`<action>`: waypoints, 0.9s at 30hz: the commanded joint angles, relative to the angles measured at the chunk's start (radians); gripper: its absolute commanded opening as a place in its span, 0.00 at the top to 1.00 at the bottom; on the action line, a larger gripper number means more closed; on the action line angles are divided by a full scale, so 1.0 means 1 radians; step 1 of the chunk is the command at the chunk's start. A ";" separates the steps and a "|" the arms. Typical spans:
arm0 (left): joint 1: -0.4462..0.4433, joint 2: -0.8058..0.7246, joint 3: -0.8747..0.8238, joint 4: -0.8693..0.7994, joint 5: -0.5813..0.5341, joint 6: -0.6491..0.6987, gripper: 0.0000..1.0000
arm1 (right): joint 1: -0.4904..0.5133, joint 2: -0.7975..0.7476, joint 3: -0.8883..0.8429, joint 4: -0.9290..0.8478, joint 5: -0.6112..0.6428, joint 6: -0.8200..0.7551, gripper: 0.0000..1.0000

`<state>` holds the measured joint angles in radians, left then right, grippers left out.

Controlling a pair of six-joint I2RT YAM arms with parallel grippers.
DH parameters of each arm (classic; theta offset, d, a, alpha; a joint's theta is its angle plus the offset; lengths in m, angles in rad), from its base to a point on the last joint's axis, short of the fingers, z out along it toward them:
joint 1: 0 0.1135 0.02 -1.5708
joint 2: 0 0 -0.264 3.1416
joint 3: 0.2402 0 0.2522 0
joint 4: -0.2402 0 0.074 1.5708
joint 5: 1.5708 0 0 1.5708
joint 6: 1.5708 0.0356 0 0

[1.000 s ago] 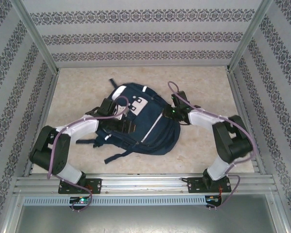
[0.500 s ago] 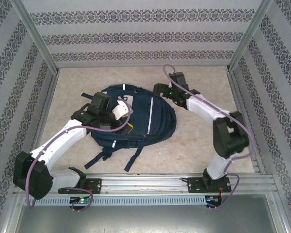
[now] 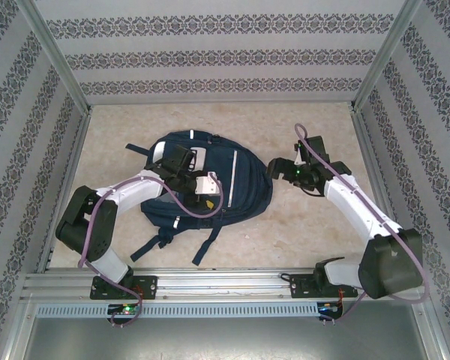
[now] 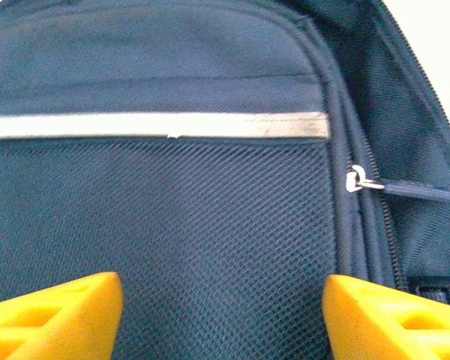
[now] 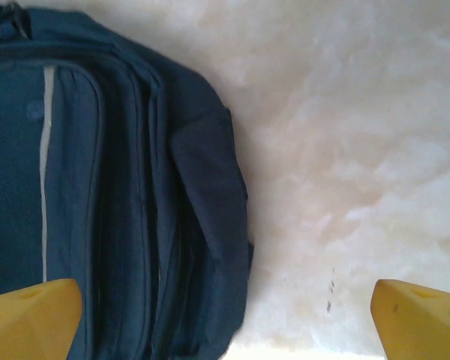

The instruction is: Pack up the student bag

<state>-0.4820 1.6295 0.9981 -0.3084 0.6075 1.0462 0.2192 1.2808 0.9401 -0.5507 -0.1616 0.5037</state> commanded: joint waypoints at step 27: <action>-0.115 0.187 0.087 -0.075 -0.175 -0.100 0.71 | 0.431 -0.091 -0.234 0.247 -0.048 0.164 0.38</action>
<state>-0.5812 1.7752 1.0733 -0.3061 0.4538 0.8986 0.6296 1.2026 0.7280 -0.3878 -0.1810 0.6617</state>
